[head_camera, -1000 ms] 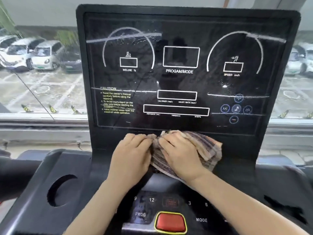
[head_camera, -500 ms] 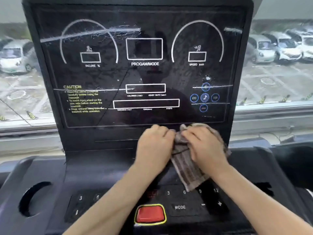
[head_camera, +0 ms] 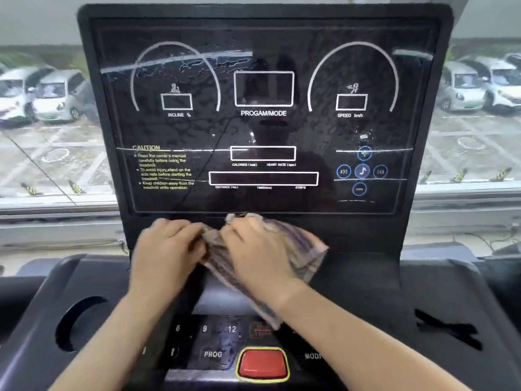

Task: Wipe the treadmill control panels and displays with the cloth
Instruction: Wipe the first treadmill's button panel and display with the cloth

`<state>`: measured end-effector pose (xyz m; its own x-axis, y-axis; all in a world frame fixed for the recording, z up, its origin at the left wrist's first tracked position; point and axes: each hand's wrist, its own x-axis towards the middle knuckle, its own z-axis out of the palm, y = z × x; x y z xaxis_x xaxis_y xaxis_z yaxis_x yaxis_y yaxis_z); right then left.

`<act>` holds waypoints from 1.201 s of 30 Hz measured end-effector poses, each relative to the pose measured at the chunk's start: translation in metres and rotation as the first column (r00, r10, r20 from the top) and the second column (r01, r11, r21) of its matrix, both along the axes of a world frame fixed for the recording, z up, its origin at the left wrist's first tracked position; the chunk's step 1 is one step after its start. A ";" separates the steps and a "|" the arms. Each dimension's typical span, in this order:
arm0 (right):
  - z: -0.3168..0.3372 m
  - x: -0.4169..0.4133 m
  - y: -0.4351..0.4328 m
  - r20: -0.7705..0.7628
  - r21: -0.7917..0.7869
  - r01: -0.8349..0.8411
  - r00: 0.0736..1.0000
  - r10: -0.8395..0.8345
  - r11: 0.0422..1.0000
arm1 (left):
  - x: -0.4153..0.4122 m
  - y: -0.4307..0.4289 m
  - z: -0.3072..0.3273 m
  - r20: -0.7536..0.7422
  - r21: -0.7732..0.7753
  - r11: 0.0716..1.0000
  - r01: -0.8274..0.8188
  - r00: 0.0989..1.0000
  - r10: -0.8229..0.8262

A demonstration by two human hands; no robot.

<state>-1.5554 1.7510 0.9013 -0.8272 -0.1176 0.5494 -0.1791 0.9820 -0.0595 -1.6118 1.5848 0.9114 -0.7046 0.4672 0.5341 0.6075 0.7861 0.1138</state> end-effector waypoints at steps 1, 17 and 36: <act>0.000 -0.006 -0.009 0.009 0.000 -0.053 0.999 0.053 0.999 | -0.003 -0.014 0.002 0.037 0.008 0.998 -0.056 0.998 0.056; 0.108 -0.066 0.076 -0.036 0.142 0.161 0.987 -0.157 0.977 | 0.005 0.054 0.044 0.088 0.129 0.991 0.031 0.995 -0.043; 0.091 -0.121 -0.023 -0.220 0.328 0.074 0.975 0.000 0.942 | -0.062 -0.039 0.031 0.250 0.670 0.724 -0.163 0.968 -0.012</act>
<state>-1.6763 1.7285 0.9926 -0.7019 -0.2953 0.6481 -0.1140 0.9448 0.3071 -1.6739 1.5462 0.9427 -0.8596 -0.0209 0.5106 0.4383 0.4835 0.7577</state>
